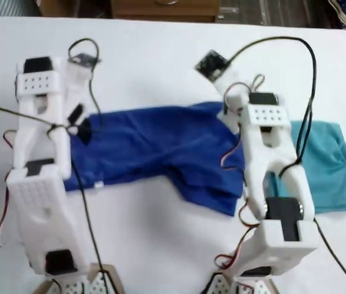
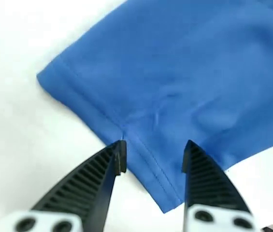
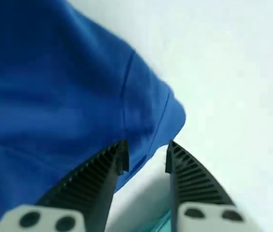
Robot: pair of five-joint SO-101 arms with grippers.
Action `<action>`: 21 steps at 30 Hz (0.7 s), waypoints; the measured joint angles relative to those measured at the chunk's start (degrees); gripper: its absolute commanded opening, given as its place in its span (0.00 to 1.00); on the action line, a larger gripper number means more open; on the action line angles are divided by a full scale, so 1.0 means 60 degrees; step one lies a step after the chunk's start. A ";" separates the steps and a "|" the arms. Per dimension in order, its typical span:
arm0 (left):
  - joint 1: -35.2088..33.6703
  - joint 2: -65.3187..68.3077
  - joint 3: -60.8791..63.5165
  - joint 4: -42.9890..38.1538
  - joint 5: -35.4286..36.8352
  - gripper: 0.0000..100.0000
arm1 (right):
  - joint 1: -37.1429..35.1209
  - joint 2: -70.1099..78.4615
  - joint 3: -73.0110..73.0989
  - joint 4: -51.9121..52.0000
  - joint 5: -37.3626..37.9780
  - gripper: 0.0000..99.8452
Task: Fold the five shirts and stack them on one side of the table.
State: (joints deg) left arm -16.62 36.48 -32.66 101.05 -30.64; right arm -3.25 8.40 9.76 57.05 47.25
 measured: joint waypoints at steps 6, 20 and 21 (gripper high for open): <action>0.0044 0.0015 0.1480 0.0000 0.0000 0.21 | -0.0029 -0.0190 0.0469 0.2022 0.0806 0.13; -0.0044 -0.2125 0.5480 -0.1612 -0.0733 0.21 | -0.0747 -0.3912 0.4381 0.1788 0.1026 0.13; -0.0044 -0.2168 0.5817 -0.1861 -0.0733 0.21 | -0.0747 -0.4117 0.4718 0.1568 0.1026 0.13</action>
State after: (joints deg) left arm -16.88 23.47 2.24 89.89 -35.03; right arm -7.74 -16.31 38.07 66.46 53.41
